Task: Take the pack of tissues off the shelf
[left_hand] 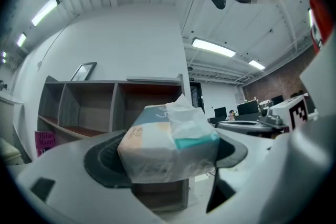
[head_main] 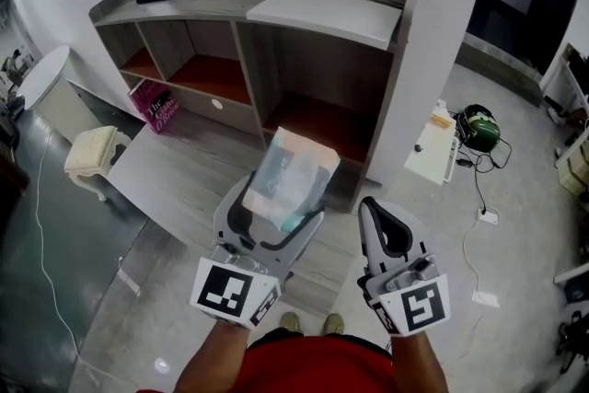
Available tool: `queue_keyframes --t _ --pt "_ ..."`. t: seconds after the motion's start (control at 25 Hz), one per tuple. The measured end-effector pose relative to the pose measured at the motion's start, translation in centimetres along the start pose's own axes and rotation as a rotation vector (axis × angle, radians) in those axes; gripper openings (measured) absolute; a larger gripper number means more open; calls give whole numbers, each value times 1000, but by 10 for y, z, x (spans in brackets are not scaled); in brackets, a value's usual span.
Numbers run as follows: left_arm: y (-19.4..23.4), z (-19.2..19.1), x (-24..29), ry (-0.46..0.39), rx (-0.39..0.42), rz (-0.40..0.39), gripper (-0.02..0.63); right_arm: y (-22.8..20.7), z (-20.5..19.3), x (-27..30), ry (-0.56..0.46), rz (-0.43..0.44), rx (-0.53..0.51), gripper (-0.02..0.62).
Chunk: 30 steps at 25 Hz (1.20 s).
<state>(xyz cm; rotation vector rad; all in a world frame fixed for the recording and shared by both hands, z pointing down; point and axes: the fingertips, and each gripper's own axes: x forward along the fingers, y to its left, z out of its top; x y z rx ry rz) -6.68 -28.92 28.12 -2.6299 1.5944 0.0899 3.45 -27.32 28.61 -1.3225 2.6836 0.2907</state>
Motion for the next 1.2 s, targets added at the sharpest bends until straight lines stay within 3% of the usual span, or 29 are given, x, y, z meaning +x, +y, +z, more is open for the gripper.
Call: queue_keyframes --t 1.2 --pt "-4 0 6 3 5 -9 446 -1 -2 -4 23 7 -27 5"
